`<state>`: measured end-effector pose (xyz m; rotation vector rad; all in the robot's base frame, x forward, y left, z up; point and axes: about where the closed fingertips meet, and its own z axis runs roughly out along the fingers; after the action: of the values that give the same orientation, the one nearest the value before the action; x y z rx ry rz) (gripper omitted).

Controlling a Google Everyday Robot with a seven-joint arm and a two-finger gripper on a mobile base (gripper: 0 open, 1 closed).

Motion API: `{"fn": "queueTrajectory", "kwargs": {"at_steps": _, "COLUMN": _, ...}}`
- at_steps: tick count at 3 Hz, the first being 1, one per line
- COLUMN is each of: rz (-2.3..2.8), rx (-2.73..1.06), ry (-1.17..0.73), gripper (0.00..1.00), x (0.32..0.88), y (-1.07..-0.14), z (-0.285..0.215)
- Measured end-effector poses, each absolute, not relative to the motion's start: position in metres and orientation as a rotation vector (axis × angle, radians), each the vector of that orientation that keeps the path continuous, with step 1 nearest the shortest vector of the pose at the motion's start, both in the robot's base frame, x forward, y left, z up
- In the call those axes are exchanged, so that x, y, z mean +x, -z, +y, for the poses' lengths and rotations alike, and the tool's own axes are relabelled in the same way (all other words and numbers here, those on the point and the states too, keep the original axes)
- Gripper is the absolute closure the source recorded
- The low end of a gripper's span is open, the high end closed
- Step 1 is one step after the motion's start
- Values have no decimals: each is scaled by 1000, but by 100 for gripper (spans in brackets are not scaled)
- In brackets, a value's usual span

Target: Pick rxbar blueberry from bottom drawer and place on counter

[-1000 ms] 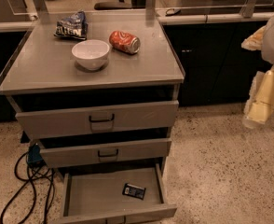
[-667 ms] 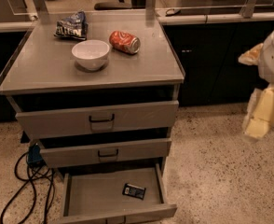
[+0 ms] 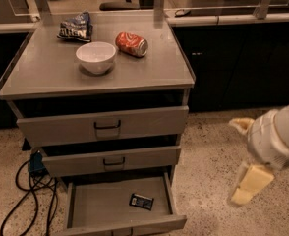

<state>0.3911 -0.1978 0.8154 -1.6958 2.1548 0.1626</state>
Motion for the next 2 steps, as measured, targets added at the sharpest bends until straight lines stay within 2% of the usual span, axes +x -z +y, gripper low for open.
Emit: {"fn": "queueTrajectory", "kwargs": {"at_steps": 2, "rz": 2402, "rx": -1630, "ry": -284, "gripper": 0, "x": 369, "y": -617, "z": -231}}
